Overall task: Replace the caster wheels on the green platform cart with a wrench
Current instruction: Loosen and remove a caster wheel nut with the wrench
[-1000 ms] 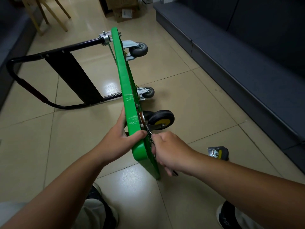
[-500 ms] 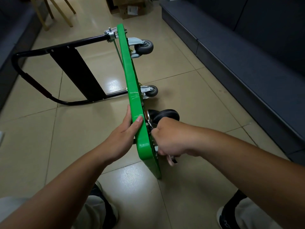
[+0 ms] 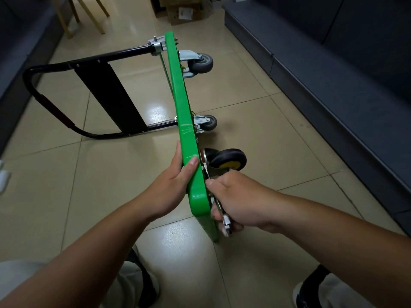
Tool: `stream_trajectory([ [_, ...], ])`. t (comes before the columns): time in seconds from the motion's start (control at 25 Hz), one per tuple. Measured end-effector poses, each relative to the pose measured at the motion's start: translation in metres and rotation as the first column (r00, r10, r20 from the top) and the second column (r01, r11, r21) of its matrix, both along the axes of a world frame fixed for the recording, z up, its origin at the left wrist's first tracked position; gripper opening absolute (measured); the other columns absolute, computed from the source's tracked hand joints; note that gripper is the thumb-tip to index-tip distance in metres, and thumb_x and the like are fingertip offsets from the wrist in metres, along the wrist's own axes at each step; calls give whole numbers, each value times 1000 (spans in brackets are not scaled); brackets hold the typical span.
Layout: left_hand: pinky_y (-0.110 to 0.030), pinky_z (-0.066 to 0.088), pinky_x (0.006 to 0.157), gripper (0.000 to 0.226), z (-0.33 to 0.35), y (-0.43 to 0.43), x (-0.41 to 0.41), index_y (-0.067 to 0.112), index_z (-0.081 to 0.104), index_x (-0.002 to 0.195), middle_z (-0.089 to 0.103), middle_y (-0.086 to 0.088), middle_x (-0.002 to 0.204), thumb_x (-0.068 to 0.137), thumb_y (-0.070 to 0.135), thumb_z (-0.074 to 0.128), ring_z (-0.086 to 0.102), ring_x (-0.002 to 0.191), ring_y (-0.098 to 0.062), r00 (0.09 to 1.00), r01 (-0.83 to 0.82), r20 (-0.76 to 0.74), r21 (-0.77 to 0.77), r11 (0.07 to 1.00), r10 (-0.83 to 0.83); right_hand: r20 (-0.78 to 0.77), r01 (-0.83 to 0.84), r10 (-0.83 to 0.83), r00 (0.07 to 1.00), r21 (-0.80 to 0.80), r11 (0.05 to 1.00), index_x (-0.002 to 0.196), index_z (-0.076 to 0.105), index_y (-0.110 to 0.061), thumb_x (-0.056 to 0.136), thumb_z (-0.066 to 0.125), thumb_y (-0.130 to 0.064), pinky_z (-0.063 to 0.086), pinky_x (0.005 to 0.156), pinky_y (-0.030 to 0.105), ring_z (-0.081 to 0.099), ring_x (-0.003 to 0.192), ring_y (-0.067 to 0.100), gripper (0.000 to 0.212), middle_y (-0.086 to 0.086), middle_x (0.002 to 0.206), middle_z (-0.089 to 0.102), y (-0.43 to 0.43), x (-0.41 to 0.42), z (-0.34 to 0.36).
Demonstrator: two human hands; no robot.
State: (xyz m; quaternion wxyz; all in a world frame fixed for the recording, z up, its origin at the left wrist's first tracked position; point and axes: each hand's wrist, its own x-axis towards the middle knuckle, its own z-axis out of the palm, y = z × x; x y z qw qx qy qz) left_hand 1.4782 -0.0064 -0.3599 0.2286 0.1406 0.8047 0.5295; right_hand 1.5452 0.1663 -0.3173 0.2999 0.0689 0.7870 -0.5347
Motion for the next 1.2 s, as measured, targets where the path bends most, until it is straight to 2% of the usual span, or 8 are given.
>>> stream_trajectory([
  [0.12, -46, 48, 108, 79, 1, -1, 1, 52, -2, 156, 41, 12, 155, 90, 70, 36, 54, 130, -10, 1000, -1, -9, 8, 1000, 1, -6, 42, -42, 999, -26, 999, 87, 54, -9, 110, 30, -33, 40, 41, 21, 55, 42, 21, 41, 8, 60, 59, 0, 0, -9],
  [0.32, -41, 47, 110, 77, 5, -1, 4, 51, 0, 157, 40, 18, 154, 91, 68, 35, 52, 130, -1, 1000, 13, -25, 9, 1000, -13, -278, -52, 106, 955, 196, 979, 102, 54, -6, 109, 27, -29, 56, 75, 53, 65, 76, 41, 36, 24, 83, 62, -6, 16, -29],
  [0.52, -31, 48, 108, 68, 5, 0, 6, 46, 2, 159, 45, 27, 143, 99, 60, 32, 52, 125, 9, 999, 9, -49, -18, 1000, -10, -375, -82, 169, 912, 238, 968, 109, 54, -9, 108, 39, -19, 44, 60, 29, 53, 61, 10, 18, -3, 74, 54, 0, 13, -48],
  [0.68, -39, 48, 109, 67, 5, -1, 5, 47, 7, 158, 46, 19, 149, 98, 60, 34, 53, 129, 0, 998, 28, -48, 17, 999, -27, -499, -56, 207, 842, 301, 952, 140, 46, -14, 106, 44, -12, 38, 62, 26, 65, 82, 27, 35, 14, 109, 67, -2, 17, -68],
  [0.84, -45, 48, 108, 66, 8, -5, 1, 48, 16, 156, 49, 18, 147, 96, 60, 39, 54, 131, -6, 998, 43, -39, 0, 999, -43, -559, -73, 275, 782, 355, 932, 146, 43, -15, 108, 41, -19, 44, 63, 27, 68, 87, 30, 38, 14, 111, 68, -6, 11, -88],
  [0.92, -41, 53, 102, 69, 11, -6, 0, 50, 21, 155, 54, 20, 142, 92, 64, 48, 60, 123, -5, 999, 36, -4, 2, 999, -36, -568, -15, 191, 801, 300, 954, 147, 43, -19, 108, 38, -23, 37, 59, 13, 68, 84, 21, 39, 10, 105, 71, -4, 11, -91],
  [1.04, -33, 55, 95, 79, 13, -5, -4, 46, 26, 153, 60, 23, 134, 84, 68, 58, 63, 116, -2, 997, 36, -68, -60, 998, -40, -486, 74, -1, 874, 129, 989, 147, 44, -39, 107, 39, -33, 45, 66, 15, 65, 79, 6, 41, -5, 94, 70, -3, 14, -84],
  [1.2, -36, 56, 95, 80, 30, 0, 0, 29, 27, 156, 65, 15, 130, 90, 40, 72, 66, 114, -9, 998, 56, -33, -80, 995, -59, -158, 307, -322, 934, -111, 945, 105, 60, -43, 103, 46, -37, 47, 58, 17, 63, 62, 2, 16, -15, 80, 69, -15, 21, -56],
])
